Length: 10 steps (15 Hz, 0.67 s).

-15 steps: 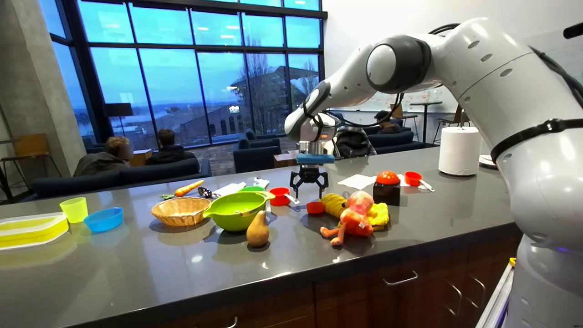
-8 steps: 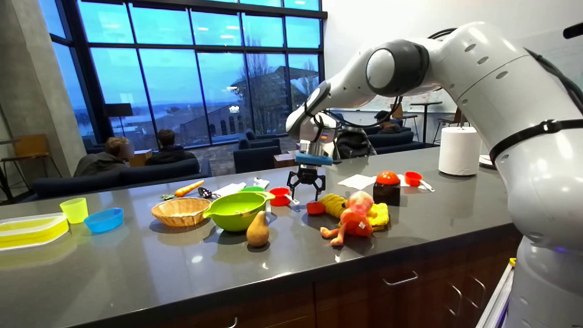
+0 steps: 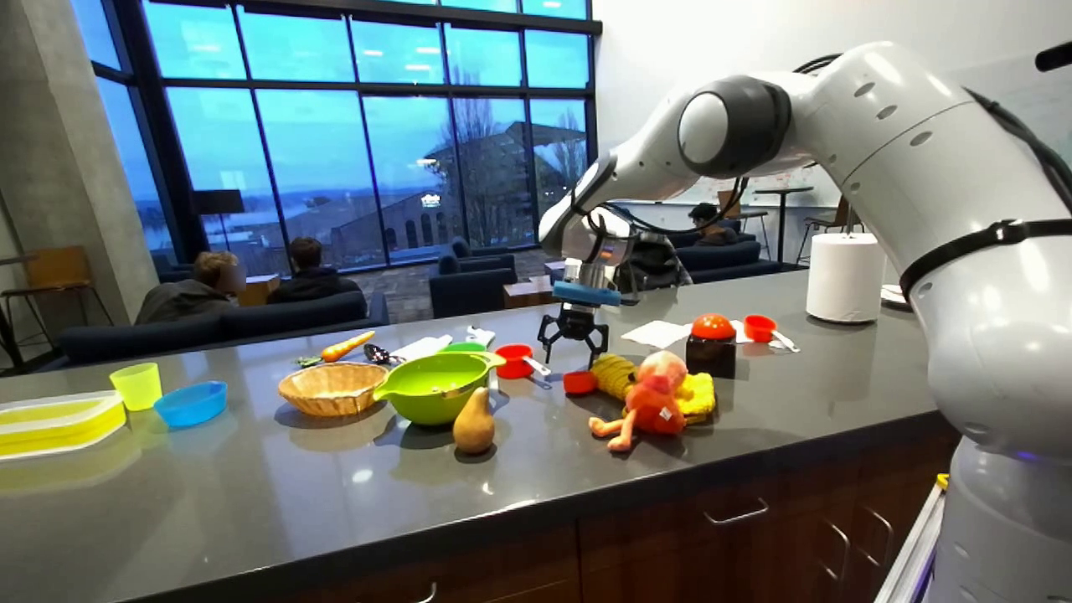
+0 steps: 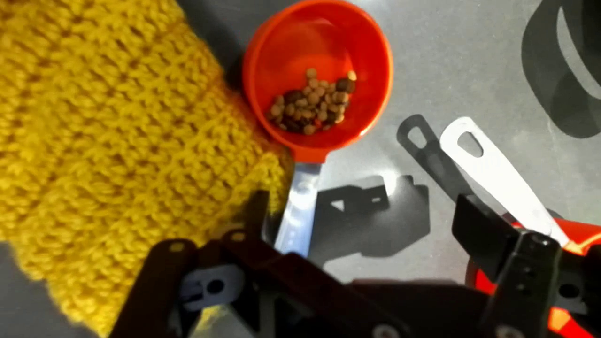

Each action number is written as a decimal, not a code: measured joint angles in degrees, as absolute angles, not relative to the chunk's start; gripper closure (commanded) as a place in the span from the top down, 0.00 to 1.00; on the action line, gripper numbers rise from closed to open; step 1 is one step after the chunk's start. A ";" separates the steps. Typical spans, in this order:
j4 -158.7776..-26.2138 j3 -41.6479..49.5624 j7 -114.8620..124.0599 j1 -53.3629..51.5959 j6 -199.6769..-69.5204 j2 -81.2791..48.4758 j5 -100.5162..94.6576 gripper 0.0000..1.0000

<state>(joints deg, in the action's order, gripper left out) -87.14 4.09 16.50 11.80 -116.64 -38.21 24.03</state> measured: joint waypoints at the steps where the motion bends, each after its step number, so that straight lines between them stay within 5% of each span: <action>1: -87.43 4.11 16.50 12.09 -116.64 -38.21 24.10 1.00; 6: -88.63 4.16 16.50 12.89 -116.67 -38.17 25.00 1.00; 8: -88.84 4.17 16.51 12.99 -116.67 -38.11 25.30 0.74; 10: -88.98 4.20 16.52 13.04 -116.67 -38.03 25.33 0.61</action>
